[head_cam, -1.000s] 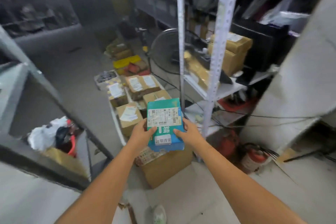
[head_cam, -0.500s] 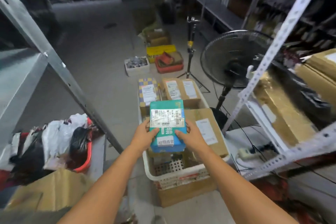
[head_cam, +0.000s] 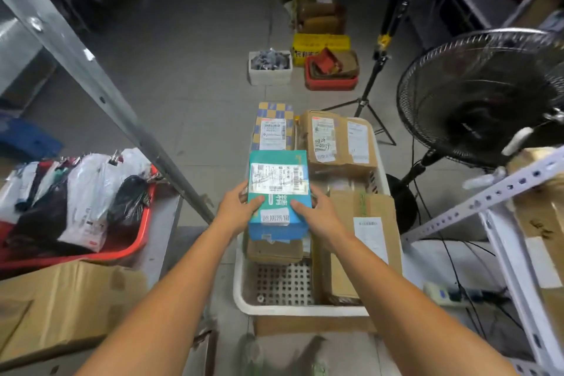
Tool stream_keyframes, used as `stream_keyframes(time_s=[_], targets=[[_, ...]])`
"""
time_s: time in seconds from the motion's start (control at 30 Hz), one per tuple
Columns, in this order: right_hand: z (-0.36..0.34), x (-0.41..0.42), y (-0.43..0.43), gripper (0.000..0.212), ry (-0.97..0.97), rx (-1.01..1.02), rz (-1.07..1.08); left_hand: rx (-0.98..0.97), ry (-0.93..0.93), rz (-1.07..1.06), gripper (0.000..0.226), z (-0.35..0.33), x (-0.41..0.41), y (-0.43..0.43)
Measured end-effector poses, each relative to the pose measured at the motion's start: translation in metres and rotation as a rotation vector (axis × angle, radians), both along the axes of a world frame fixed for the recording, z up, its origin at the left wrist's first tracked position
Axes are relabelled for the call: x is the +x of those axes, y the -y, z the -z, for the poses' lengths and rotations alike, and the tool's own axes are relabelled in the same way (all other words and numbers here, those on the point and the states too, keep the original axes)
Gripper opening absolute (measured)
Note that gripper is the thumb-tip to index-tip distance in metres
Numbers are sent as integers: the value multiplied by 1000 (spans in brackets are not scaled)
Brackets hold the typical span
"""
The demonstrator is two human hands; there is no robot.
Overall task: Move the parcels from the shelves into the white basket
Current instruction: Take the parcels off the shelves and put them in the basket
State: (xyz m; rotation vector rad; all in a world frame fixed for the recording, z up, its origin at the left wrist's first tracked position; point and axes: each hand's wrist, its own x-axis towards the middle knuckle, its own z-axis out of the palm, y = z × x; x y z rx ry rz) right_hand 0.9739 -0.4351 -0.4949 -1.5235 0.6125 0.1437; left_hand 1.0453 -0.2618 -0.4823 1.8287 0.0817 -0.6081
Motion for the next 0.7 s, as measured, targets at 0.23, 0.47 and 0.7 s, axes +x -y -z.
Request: stream_keyframes(time_s=[0.23,0.47,0.7], targets=[[-4,3,5,53,-48,-13,-53,32,-11,40,60,1,4,-1],[-33,0,17,56,-169,-176,-110,262,28,257,63,-11,14,-7],[-95,-45,31,54,-297,-498,-121,609,244,626,54,-67,23,-11]])
